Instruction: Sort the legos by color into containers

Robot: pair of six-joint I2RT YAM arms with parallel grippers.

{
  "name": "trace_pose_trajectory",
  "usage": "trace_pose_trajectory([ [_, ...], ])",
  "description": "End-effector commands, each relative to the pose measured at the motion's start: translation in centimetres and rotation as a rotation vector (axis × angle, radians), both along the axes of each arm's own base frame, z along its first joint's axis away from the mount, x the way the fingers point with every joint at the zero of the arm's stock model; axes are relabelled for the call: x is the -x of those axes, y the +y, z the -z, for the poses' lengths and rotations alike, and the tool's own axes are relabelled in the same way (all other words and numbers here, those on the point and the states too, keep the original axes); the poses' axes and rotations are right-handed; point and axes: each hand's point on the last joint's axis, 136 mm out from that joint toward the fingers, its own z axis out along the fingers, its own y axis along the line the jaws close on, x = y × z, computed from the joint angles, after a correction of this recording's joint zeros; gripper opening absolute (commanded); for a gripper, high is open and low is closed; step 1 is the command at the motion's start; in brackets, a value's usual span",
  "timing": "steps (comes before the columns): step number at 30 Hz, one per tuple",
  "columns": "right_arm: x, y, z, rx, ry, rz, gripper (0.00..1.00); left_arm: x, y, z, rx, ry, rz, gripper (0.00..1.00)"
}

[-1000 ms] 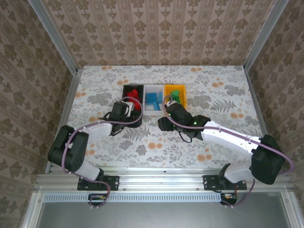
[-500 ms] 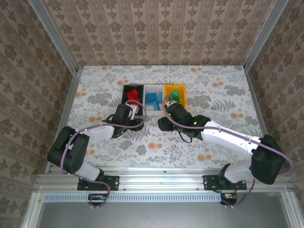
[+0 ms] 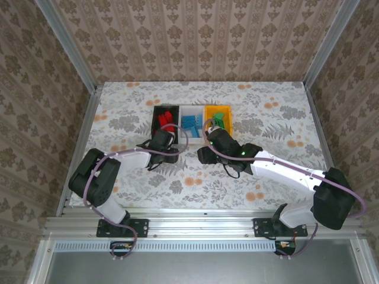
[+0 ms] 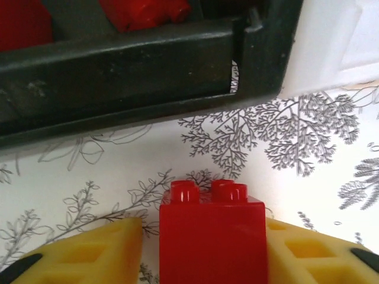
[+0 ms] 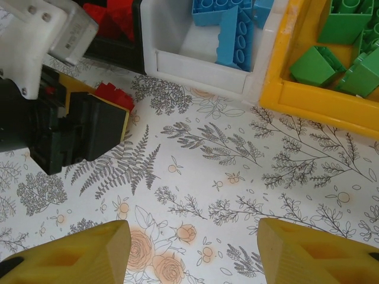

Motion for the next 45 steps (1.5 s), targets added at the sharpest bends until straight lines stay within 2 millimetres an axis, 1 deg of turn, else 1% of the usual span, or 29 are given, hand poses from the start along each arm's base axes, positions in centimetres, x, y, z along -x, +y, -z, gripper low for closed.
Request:
trace_pose_trajectory([
  [1,0.0,-0.3,-0.6,0.002,-0.005,0.003,0.6,0.2,-0.7,-0.1,-0.023,0.009,-0.003,0.38],
  [4,0.0,-0.4,-0.6,0.002,-0.007,0.005,0.6,0.1,-0.8,-0.4,-0.023,-0.005,-0.008,0.29],
  [6,0.1,-0.4,-0.5,0.004,-0.005,0.006,0.59,0.1,-1.0,-1.1,-0.019,-0.013,-0.005,0.26],
  [7,0.1,-0.5,-0.5,0.006,-0.007,0.006,0.59,0.1,-1.1,-1.8,-0.015,-0.022,-0.001,0.25],
  [9,0.2,-0.7,-0.6,0.008,-0.01,0.01,0.59,-0.1,-1.1,-3.9,-0.006,-0.056,0.004,0.24],
  [10,0.2,-0.8,-0.6,0.009,-0.011,0.013,0.6,-0.5,-1.0,-5.4,-0.001,-0.095,0.001,0.24],
  [12,0.2,-0.9,-0.4,0.008,-0.009,0.013,0.6,-2.5,-0.4,-8.5,-0.021,-0.17,-0.01,0.24],
  [13,0.3,-0.9,-0.3,0.01,-0.006,0.013,0.6,-4.0,0.2,-9.9,-0.03,-0.191,-0.03,0.23],
  [14,0.3,-0.9,-0.2,0.011,-0.003,0.014,0.59,-5.5,0.7,-10.8,-0.03,-0.192,-0.052,0.22],
  [15,0.3,-0.9,-0.1,0.012,-0.001,0.015,0.59,-6.8,1.1,-11.2,-0.029,-0.186,-0.066,0.21],
  [17,0.3,-0.9,-0.3,0.007,-0.003,0.016,0.59,-9.4,1.8,-11.1,-0.046,-0.155,-0.106,0.17],
  [18,0.4,-0.9,-0.3,0.007,-0.004,0.016,0.59,-10.3,1.9,-11.3,-0.049,-0.15,-0.117,0.16],
  [19,0.4,-1.0,-0.4,0.008,-0.008,0.017,0.6,-11.2,1.9,-11.1,-0.047,-0.149,-0.125,0.17],
  [20,0.3,-1.2,-0.6,0.011,-0.014,0.02,0.6,-11.9,1.5,-10.9,-0.038,-0.15,-0.121,0.18],
  [21,0.3,-1.3,-0.7,0.016,-0.016,0.02,0.6,-12.8,2.5,-10.6,-0.031,-0.135,-0.151,0.18],
  [23,0.3,-1.4,-1.2,0.022,-0.025,0.017,0.59,-13.7,2.4,-10.2,-0.013,-0.101,-0.143,0.23],
  [26,0.3,-1.4,-1.6,0.019,-0.036,0.014,0.6,-14.7,2.2,-10.4,0.005,-0.11,-0.136,0.31],
  [28,0.2,-1.4,-1.8,0.02,-0.039,0.015,0.6,-15.0,2.4,-10.8,0.016,-0.113,-0.136,0.4],
  [29,0.2,-1.4,-1.9,0.021,-0.04,0.014,0.6,-15.1,2.3,-11.1,0.028,-0.117,-0.13,0.5],
  [30,0.2,-1.4,-2.1,0.02,-0.041,0.014,0.6,-15.2,2.3,-11.5,0.037,-0.119,-0.124,0.57],
  [31,0.2,-1.3,-2.2,0.019,-0.043,0.014,0.6,-15.1,2.1,-11.9,0.048,-0.123,-0.111,0.6],
  [33,0.1,-1.5,-2.6,0.017,-0.051,0.019,0.61,-15.0,1.9,-13.3,0.063,-0.146,-0.098,0.71],
  [36,0.1,-1.8,-3.1,0.027,-0.065,0.026,0.62,-14.3,2.3,-16.6,0.089,-0.224,-0.097,0.99],
  [39,0.1,-2.4,-4.2,0.026,-0.103,0.033,0.62,-12.5,3.6,-20.8,0.104,-0.347,-0.131,1.0],
  [41,0.1,-2.8,-6.0,0.009,-0.167,0.035,0.63,-10.3,5.3,-23.3,0.075,-0.453,-0.194,1.0],
  [42,0.2,-3.0,-6.9,0.004,-0.204,0.034,0.65,-9.3,6.2,-24.2,0.048,-0.505,-0.232,1.0],
  [43,0.4,-3.1,-7.9,0.009,-0.251,0.022,0.74,-7.8,7.2,-25.0,0.003,-0.568,-0.28,1.0],
  [44,0.5,-3.2,-9.2,0.013,-0.308,0.017,0.91,-6.3,8.0,-25.6,-0.036,-0.628,-0.318,1.0],
  [45,0.6,-3.5,-10.3,0.013,-0.356,0.033,1.0,-5.1,8.7,-25.6,-0.047,-0.664,-0.347,1.0],
])
